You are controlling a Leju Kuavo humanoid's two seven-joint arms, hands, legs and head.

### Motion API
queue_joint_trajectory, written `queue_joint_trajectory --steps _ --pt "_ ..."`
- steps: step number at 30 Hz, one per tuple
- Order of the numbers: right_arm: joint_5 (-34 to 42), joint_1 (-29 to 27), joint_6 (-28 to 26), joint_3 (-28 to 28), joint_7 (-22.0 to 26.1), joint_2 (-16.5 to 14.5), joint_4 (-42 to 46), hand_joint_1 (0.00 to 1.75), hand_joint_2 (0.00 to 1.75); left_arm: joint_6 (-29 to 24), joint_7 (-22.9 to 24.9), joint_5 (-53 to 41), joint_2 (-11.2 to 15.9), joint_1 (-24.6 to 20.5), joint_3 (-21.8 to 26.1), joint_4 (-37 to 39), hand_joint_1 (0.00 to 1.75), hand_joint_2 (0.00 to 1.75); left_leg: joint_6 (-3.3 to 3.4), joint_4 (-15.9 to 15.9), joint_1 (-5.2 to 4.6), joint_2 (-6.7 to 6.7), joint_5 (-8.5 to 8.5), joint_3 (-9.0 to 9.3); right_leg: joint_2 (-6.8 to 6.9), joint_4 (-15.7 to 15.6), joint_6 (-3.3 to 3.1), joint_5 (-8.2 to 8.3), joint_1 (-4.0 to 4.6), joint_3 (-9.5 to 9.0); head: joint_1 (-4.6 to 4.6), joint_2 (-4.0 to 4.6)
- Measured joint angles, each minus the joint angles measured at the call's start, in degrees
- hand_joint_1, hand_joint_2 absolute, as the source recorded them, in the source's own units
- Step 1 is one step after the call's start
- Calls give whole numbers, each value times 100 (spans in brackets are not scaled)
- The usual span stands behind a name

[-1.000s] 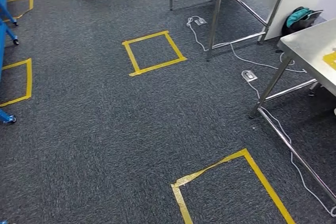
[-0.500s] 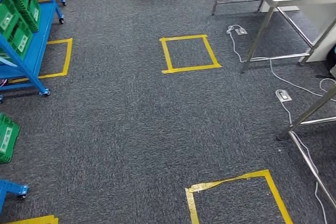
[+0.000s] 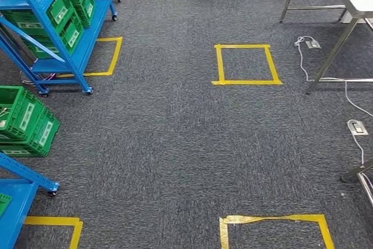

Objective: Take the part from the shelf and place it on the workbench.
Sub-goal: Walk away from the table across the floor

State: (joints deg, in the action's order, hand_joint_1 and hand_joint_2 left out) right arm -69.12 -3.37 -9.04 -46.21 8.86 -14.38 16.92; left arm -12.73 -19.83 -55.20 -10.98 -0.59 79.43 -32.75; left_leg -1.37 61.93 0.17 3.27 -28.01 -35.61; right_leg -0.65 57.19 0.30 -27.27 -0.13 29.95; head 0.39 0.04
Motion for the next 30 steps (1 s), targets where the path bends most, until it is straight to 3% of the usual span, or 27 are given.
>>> queue_joint_trajectory --steps 2,3,4,6,8,9,10,12,14,16,18,19,20,21,23,25,27,28,30 --pt "-2 -16 -4 -8 -1 1 1 0 0 -39 56 -32 -25 -33 9 15 0 0 -33 770 -4 -217 -367 -360 165 -7 -25 -6 12 4 -15 0" --pt "-1 -20 -7 -16 -1 2 1 0 0 -87 82 -46 -41 -42 15 31 0 0 -43 1046 -1 -249 -448 -483 252 -6 -29 -12 14 4 -15 0" --pt "0 -20 -9 -26 -1 3 1 0 0 -151 101 -55 -62 -42 23 50 0 0 -48 1116 2 -264 -417 -509 331 -6 -29 -18 14 2 -15 0" --pt "8 -11 -14 -49 1 4 0 0 0 -317 117 -32 -118 -42 49 97 0 0 -46 607 5 -356 -86 -232 471 -6 -10 -35 13 -17 -16 0" --pt "18 -7 -24 -85 9 4 0 0 0 -479 140 4 -190 -75 87 156 0 0 -23 -170 -17 -631 199 179 599 7 42 -77 43 -29 -17 0" --pt "20 -7 -32 -109 13 4 0 0 0 -541 159 14 -229 -99 109 194 0 0 5 -401 -31 -722 249 298 662 13 71 -103 62 -31 -12 0" --pt "21 -4 -40 -132 19 4 0 0 0 -589 182 13 -262 -118 131 235 0 0 39 -506 -46 -750 245 344 726 16 99 -128 80 -35 -9 0" --pt "14 21 -48 -162 38 4 0 0 0 -645 214 -14 -318 -116 168 312 0 0 120 -527 -49 -608 242 336 812 11 153 -163 74 -81 -5 0" --pt "-5 49 -53 -186 66 4 -2 0 0 -671 238 -63 -347 -104 183 368 0 0 188 -538 -29 -482 262 337 574 204 218 -318 51 -46 9 0" --pt "-25 50 -99 -221 74 4 -15 0 0 -673 260 -124 -357 -124 186 412 0 0 239 -541 -13 -347 278 331 214 867 255 -687 40 241 33 0" --pt "-23 48 -205 -261 51 -6 -38 0 0 -661 272 -168 -357 -139 185 457 0 0 261 -539 -14 -180 282 322 98 1600 255 -971 38 602 41 0" --pt "-17 54 -258 -276 37 -15 -47 0 0 -655 274 -178 -355 -138 185 477 0 0 262 -537 -14 -93 283 324 86 1722 247 -953 37 685 45 0" --pt "-13 65 -296 -288 28 -22 -54 0 0 -650 276 -180 -351 -135 185 495 0 0 259 -535 -12 -2 285 329 71 1601 237 -811 32 658 44 0" --pt "-12 77 -317 -295 23 -27 -57 0 0 -646 278 -181 -349 -134 185 510 0 0 252 -533 -8 91 288 336 32 1274 226 -585 23 530 45 0" --pt "-14 101 -342 -304 5 -40 -71 0 0 -635 280 -186 -343 -139 185 536 0 0 213 -517 -4 262 296 327 -293 468 221 -201 -30 200 42 0" --pt "-33 130 -390 -311 -24 -68 -99 0 0 -620 292 -214 -331 -143 185 559 0 0 135 -509 8 405 323 275 -556 109 219 -105 -60 49 37 0" --pt "-71 159 -450 -313 -45 -100 -132 0 0 -610 309 -264 -304 -124 185 591 0 0 47 -525 38 551 370 219 -463 90 175 -93 -48 30 35 0" --pt "-88 171 -479 -314 -50 -114 -148 0 0 -605 314 -290 -289 -111 185 611 0 0 13 -509 39 523 359 193 -380 73 141 -75 -46 16 30 0" --pt "-114 192 -531 -316 -49 -141 -183 0 0 -582 307 -339 -257 -115 184 653 0 0 -36 -204 12 213 155 36 -194 24 68 -43 -51 0 -9 0"
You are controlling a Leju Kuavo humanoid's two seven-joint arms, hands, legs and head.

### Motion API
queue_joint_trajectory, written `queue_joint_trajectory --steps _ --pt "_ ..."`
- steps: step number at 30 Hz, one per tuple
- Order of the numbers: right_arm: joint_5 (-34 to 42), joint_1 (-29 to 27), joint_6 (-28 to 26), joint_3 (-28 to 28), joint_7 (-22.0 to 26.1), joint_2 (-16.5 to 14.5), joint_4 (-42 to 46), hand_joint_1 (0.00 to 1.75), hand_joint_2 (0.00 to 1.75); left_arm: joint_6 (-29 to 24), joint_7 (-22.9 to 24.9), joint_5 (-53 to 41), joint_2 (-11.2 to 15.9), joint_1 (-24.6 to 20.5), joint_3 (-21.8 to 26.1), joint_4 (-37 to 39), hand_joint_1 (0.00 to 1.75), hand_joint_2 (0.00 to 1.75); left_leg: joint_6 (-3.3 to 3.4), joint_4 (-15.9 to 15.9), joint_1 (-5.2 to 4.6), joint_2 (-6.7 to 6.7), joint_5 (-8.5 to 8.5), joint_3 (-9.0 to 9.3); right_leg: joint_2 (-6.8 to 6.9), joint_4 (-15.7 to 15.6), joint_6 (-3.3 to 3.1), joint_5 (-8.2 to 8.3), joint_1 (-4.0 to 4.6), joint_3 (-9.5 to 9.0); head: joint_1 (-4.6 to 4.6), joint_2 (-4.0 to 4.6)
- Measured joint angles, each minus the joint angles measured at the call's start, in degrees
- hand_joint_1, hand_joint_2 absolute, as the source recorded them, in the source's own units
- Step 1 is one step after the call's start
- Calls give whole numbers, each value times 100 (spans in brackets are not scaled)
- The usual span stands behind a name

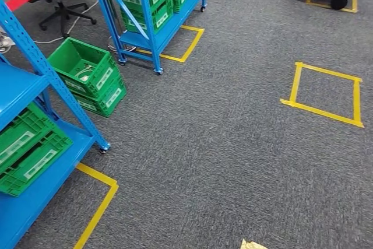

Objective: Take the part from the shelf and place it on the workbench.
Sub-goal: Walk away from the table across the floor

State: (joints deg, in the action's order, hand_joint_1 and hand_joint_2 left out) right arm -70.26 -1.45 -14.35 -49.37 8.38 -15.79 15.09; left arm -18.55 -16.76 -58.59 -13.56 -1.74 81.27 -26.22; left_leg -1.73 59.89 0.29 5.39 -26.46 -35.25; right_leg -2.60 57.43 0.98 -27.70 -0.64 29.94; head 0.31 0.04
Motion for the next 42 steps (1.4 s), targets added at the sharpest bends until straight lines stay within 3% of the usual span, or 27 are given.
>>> queue_joint_trajectory --steps 1,3,4,5,6,8,10,12,13,15,17,18,19,20,22,24,26,28,30,32,34,35,36,37,39,41,42 --pt "-7 8 -25 -1 1 -7 -20 0 0 17 -9 -19 8 -12 -4 23 0 0 -18 325 -14 -221 -185 -151 95 -8 -25 3 14 -5 -19 0" --pt "-17 15 -79 -1 -1 -14 -63 0 0 44 -24 -43 27 -34 -14 62 0 0 -44 1074 -14 -436 -507 -495 307 -12 -53 -5 39 -4 -31 0" --pt "-21 21 -107 -1 -2 -16 -80 0 0 50 -25 -47 41 -34 -17 79 0 0 -49 1265 -13 -466 -540 -573 407 -12 -60 -11 46 -5 -31 0" --pt "-24 32 -135 -1 -3 -22 -95 0 0 53 -25 -46 58 -28 -18 92 0 0 -50 1248 -13 -482 -468 -546 495 -12 -64 -15 49 -8 -32 0" --pt "-27 46 -159 -1 -2 -32 -106 0 0 53 -25 -42 79 -21 -17 104 0 0 -46 1005 -14 -510 -307 -404 569 -12 -63 -20 50 -15 -32 0" --pt "-40 73 -202 -1 4 -59 -130 0 0 50 -23 -33 124 -29 -16 125 0 0 -23 195 -42 -745 31 48 698 -4 -34 -42 69 -34 -36 0" --pt "-66 92 -239 -1 14 -75 -156 0 0 42 -34 -21 160 -64 -16 148 0 0 32 -311 -76 -932 145 311 818 1 17 -78 104 -27 -37 0" --pt "-90 116 -273 -1 21 -79 -181 0 0 34 -80 -2 186 -64 -13 163 0 0 97 -372 -86 -852 126 316 938 -13 65 -104 119 -52 -36 0" --pt "-98 131 -288 0 25 -80 -191 0 0 35 -110 -2 199 -49 -12 169 0 0 127 -383 -75 -791 133 317 925 4 95 -131 116 -72 -34 0" --pt "-117 149 -308 4 30 -88 -211 0 0 42 -153 -27 235 -40 -9 177 0 0 195 -402 -36 -673 162 323 680 298 158 -334 99 15 -7 0" --pt "-144 150 -309 10 11 -93 -232 0 0 48 -165 -66 283 -66 -9 183 0 0 236 -404 -10 -545 181 313 370 1052 201 -710 74 368 33 0" --pt "-160 150 -303 11 -6 -93 -240 0 0 48 -167 -83 307 -77 -9 189 0 0 243 -403 -8 -470 186 308 312 1435 212 -851 65 563 44 0" --pt "-173 153 -297 13 -27 -93 -246 0 0 48 -168 -97 325 -82 -9 196 0 0 244 -402 -6 -390 188 305 289 1680 218 -898 61 703 48 0" --pt "-183 159 -291 14 -45 -93 -250 0 0 48 -168 -108 338 -81 -9 207 0 0 240 -400 -3 -307 191 307 278 1691 218 -818 59 740 51 0" --pt "-189 178 -290 17 -66 -93 -257 0 0 45 -168 -130 356 -82 -11 236 0 0 216 -395 14 -134 196 315 176 1073 216 -384 39 505 51 0" --pt "-189 197 -292 20 -71 -93 -272 0 0 36 -168 -142 379 -94 -14 263 0 0 159 -371 18 27 201 296 -112 326 207 -68 -1 189 51 0" --pt "-190 215 -293 24 -73 -93 -289 0 0 25 -167 -153 407 -94 -16 286 0 0 80 -363 26 156 225 247 -245 83 155 -35 -9 77 52 0" --pt "-192 229 -293 29 -75 -94 -295 0 0 18 -165 -159 428 -65 -18 309 0 0 7 -373 48 230 257 202 -114 73 64 -7 0 63 51 0" --pt "-195 234 -295 34 -73 -96 -296 0 0 15 -162 -160 438 -51 -18 335 0 0 -44 -181 34 2 122 93 31 45 -24 26 -1 56 17 0" --pt "-194 225 -296 36 -70 -96 -299 0 0 13 -159 -160 445 -80 -18 354 0 0 -74 472 17 -343 -247 -211 200 30 -76 33 18 62 -18 0" --pt "-193 214 -297 36 -70 -95 -302 0 0 12 -157 -162 451 -98 -18 369 0 0 -89 1175 20 -460 -524 -528 385 31 -93 27 40 72 -20 0" --pt "-194 216 -298 36 -70 -95 -302 0 0 11 -155 -164 451 -94 -18 379 0 0 -87 1281 21 -475 -514 -563 468 31 -98 22 46 72 -21 0" --pt "-195 223 -300 36 -70 -95 -302 0 0 9 -152 -166 451 -87 -18 387 0 0 -79 1146 19 -492 -395 -477 544 31 -99 19 50 68 -21 0" --pt "-196 230 -302 37 -67 -95 -302 0 0 7 -149 -166 452 -82 -18 393 0 0 -64 814 13 -544 -209 -290 612 31 -95 12 51 59 -22 0" --pt "-198 237 -305 38 -57 -95 -302 0 0 3 -144 -160 456 -96 -18 402 0 0 -13 11 -26 -802 86 145 738 39 -63 -16 75 36 -25 0" --pt "-199 240 -308 39 -43 -95 -302 0 0 -1 -144 -149 457 -115 -18 413 0 0 49 -364 -67 -938 154 325 853 37 -9 -43 106 12 -25 0" --pt "-200 246 -308 39 -34 -95 -302 0 0 -3 -144 -145 457 -112 -18 421 0 0 84 -382 -77 -877 152 315 909 27 19 -50 114 -7 -24 0"
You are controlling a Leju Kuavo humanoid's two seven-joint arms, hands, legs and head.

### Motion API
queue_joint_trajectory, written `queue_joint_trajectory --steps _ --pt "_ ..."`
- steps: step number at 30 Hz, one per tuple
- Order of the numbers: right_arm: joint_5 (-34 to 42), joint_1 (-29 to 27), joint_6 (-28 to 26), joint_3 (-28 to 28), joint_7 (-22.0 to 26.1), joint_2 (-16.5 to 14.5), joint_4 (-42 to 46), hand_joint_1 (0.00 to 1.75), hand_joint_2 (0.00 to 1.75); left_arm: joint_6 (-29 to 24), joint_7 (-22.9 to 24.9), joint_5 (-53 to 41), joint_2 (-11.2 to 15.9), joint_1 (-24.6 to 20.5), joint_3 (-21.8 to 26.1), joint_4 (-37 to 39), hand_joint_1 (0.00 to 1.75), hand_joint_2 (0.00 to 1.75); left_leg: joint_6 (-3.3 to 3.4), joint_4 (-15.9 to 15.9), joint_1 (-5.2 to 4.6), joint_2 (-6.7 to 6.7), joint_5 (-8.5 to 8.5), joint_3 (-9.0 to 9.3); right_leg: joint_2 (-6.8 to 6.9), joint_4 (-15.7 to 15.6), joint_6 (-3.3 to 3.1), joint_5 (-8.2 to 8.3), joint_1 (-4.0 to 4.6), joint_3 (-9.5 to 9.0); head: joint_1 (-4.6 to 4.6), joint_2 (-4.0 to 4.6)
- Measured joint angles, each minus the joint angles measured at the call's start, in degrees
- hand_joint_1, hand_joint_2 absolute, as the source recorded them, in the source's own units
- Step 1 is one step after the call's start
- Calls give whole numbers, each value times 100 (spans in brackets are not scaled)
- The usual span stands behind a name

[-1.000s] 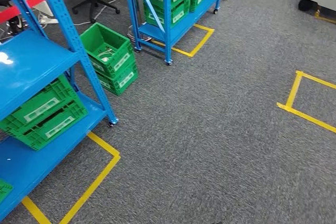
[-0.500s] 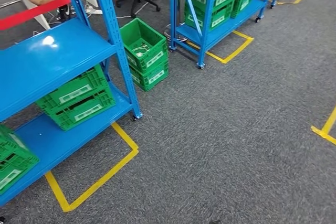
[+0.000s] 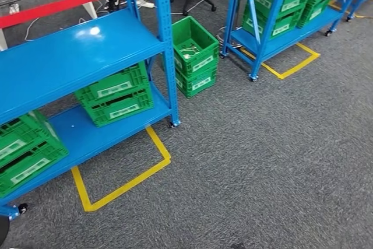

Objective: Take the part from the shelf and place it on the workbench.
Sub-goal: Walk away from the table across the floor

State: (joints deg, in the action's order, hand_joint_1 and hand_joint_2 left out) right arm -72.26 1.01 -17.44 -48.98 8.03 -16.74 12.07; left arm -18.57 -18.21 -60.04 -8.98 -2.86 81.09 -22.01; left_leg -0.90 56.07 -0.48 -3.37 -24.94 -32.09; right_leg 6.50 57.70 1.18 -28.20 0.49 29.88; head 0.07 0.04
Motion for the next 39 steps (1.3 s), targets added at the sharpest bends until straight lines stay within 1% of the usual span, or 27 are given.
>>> queue_joint_trajectory --steps 1,3,5,6,7,8,9,10,12,14,15,16,17,19,21,23,24,25,26,28,30,32,34,36,37,38,39 --pt "-1 6 -3 1 9 0 0 0 0 -2 0 3 -1 12 0 9 0 0 33 -10 10 70 11 -2 42 -12 30 -8 -3 -14 -2 0" --pt "-3 12 -11 3 26 0 -1 0 0 -4 1 3 -10 28 1 25 0 0 100 -32 46 196 33 5 -128 152 102 -142 -19 39 21 0" --pt "-3 3 -19 4 38 0 -3 0 0 -5 2 -4 -17 12 0 37 0 0 149 -40 74 322 51 0 -464 780 156 -486 -43 319 66 0" --pt "-2 -6 -20 4 38 1 -4 0 0 -5 2 -8 -17 4 0 40 0 0 163 -39 76 392 55 -8 -563 1191 167 -668 -51 512 79 0" --pt "-1 -15 -20 3 38 3 -4 0 0 -5 2 -11 -17 1 -1 45 0 0 168 -37 76 472 58 -15 -607 1517 174 -775 -54 678 87 0" --pt "0 -22 -20 2 36 4 -4 0 0 -5 2 -13 -18 6 -1 50 0 0 167 -36 77 553 61 -17 -625 1659 176 -770 -56 764 92 0" --pt "0 -24 -20 1 34 6 -4 0 0 -5 2 -13 -22 13 -1 57 0 0 161 -34 80 640 65 -15 -638 1562 173 -645 -60 738 92 0" --pt "-1 -23 -20 1 34 7 -4 0 0 -5 2 -13 -26 18 -1 64 0 0 150 -31 86 729 69 -11 -675 1251 169 -432 -68 608 92 0" --pt "-1 -17 -20 2 34 6 -7 0 0 -5 2 -13 -31 14 -1 72 0 0 104 -9 96 892 75 -18 -932 434 167 -67 -110 245 93 0" --pt "5 -7 -22 2 26 5 -14 0 0 4 2 -15 -28 8 -1 72 0 0 34 3 102 1023 95 -60 -1153 48 139 13 -131 59 90 0" --pt "9 -2 -26 2 15 4 -17 0 0 14 1 -17 -27 15 -1 72 0 0 -7 0 110 1084 115 -87 -1166 32 108 -2 -123 44 87 0" --pt "10 3 -33 1 2 2 -17 0 0 25 1 -21 -24 29 -1 72 0 0 -46 -14 123 1147 138 -111 -1100 39 67 11 -117 37 84 0" --pt "10 6 -43 1 -11 -1 -17 0 0 38 0 -26 -29 45 -1 75 0 0 -81 -5 127 1121 138 -130 -1032 32 26 26 -115 26 80 0" --pt "10 5 -60 0 -22 -9 -17 0 0 59 -1 -37 -39 49 -1 84 0 0 -131 238 106 839 -23 -255 -873 -1 -51 55 -121 17 32 0" --pt "11 -11 -64 -1 -25 -11 -17 0 0 86 -4 -51 -51 21 -4 92 0 0 -158 962 92 494 -407 -593 -688 -12 -96 54 -100 13 -10 0" --pt "11 -26 -63 -2 -27 -11 -17 0 0 108 -6 -63 -56 10 -6 99 0 0 -172 1633 98 403 -644 -899 -493 -11 -113 41 -82 14 -10 0" --pt "10 -23 -63 -2 -25 -11 -16 0 0 113 -7 -65 -57 16 -6 102 0 0 -169 1682 99 393 -600 -911 -411 -11 -117 35 -78 11 -11 0" --pt "8 -15 -62 -1 -23 -11 -16 0 0 115 -7 -66 -57 23 -5 104 0 0 -158 1494 97 373 -452 -803 -338 -11 -116 28 -75 2 -11 0" --pt "4 -8 -61 0 -21 -11 -15 0 0 115 -7 -65 -55 25 -5 105 0 0 -139 1126 91 310 -252 -600 -269 -11 -107 18 -73 -13 -13 0" --pt "-2 -5 -60 2 -14 -11 -15 0 0 113 -7 -62 -52 4 -6 109 0 0 -88 345 54 66 21 -185 -147 -5 -64 -18 -45 -26 -14 0" --pt "-5 0 -61 2 -4 -11 -15 0 0 110 -10 -57 -51 -17 -7 114 0 0 -32 23 18 -42 45 -37 -34 -9 -11 -60 -9 -27 -10 0" --pt "-9 15 -62 4 7 -11 -15 0 0 109 -13 -51 -52 1 -6 119 0 0 36 -8 24 89 42 -41 54 -27 45 -90 -5 -77 -6 0" --pt "-19 23 -62 7 18 -11 -15 0 0 112 -13 -48 -56 16 -5 127 0 0 105 -31 58 205 67 -31 -171 177 113 -241 -21 -28 17 0" --pt "-21 13 -41 8 35 -10 -15 0 0 167 -14 -31 -52 -2 -5 137 0 0 155 -39 80 303 82 -33 -524 862 162 -595 -40 294 57 0" --pt "-13 3 -15 8 45 -9 -15 0 0 218 -18 -12 -48 -9 -5 141 0 0 167 -38 80 357 82 -36 -603 1280 174 -766 -46 505 68 0" --pt "-3 -6 20 7 55 -8 -15 0 0 275 -29 19 -44 -12 -4 147 0 0 172 -37 80 407 80 -36 -630 1583 184 -845 -50 676 75 0" --pt "6 -11 58 6 63 -7 -15 0 0 323 -44 49 -43 -9 -3 152 0 0 171 -35 82 453 78 -32 -638 1692 189 -812 -53 767 79 0"
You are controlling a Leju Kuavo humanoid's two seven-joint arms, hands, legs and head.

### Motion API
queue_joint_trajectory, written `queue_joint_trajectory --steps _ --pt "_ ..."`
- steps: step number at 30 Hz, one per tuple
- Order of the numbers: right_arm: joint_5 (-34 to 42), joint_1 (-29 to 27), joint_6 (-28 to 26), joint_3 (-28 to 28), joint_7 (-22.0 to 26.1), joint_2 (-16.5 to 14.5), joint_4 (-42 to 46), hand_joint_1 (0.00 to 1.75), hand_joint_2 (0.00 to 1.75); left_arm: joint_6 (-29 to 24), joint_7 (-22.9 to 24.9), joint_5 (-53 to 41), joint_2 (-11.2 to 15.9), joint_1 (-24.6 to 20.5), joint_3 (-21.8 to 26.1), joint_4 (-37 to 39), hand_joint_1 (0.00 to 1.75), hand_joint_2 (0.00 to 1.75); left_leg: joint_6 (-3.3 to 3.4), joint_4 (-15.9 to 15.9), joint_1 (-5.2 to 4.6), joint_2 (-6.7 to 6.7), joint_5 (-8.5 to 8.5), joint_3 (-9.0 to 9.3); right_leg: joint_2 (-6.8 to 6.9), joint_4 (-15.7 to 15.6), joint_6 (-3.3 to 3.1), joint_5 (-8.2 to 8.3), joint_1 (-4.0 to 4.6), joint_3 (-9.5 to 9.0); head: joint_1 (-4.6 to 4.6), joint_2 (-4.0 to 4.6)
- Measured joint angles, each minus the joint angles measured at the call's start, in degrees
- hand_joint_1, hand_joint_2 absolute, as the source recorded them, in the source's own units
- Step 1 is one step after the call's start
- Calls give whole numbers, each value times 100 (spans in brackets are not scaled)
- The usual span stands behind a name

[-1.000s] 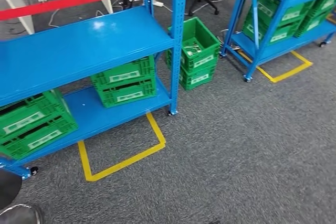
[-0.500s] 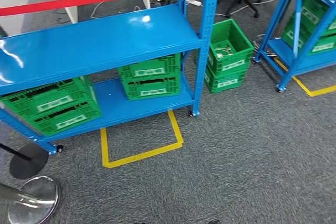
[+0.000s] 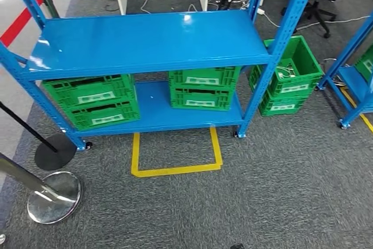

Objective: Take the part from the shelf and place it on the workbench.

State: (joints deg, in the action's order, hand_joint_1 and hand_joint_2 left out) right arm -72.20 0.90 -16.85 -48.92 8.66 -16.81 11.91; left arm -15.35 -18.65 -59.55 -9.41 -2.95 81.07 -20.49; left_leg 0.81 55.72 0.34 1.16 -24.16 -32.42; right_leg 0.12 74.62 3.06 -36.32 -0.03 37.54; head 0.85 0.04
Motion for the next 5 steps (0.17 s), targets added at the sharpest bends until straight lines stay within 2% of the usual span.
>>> queue_joint_trajectory --steps 1,3,4,5 --pt "8 -1 28 -1 7 1 0 0 0 31 -17 26 -1 3 1 5 0 0 -6 2 5 42 -4 9 -1 -139 3 158 -6 -24 0 0" --pt "20 3 57 -2 15 1 0 0 0 51 -37 60 -2 2 3 13 0 0 -42 11 17 107 -21 30 -24 -900 13 618 -33 -323 4 0" --pt "25 7 64 -2 17 1 0 0 0 50 -39 69 3 0 3 16 0 0 -71 33 11 133 -35 29 -62 -1275 6 777 -47 -482 8 0" --pt "28 9 66 -2 18 1 0 0 0 50 -39 74 6 -1 4 17 0 0 -88 42 8 144 -42 31 -82 -1472 7 854 -56 -568 12 0"
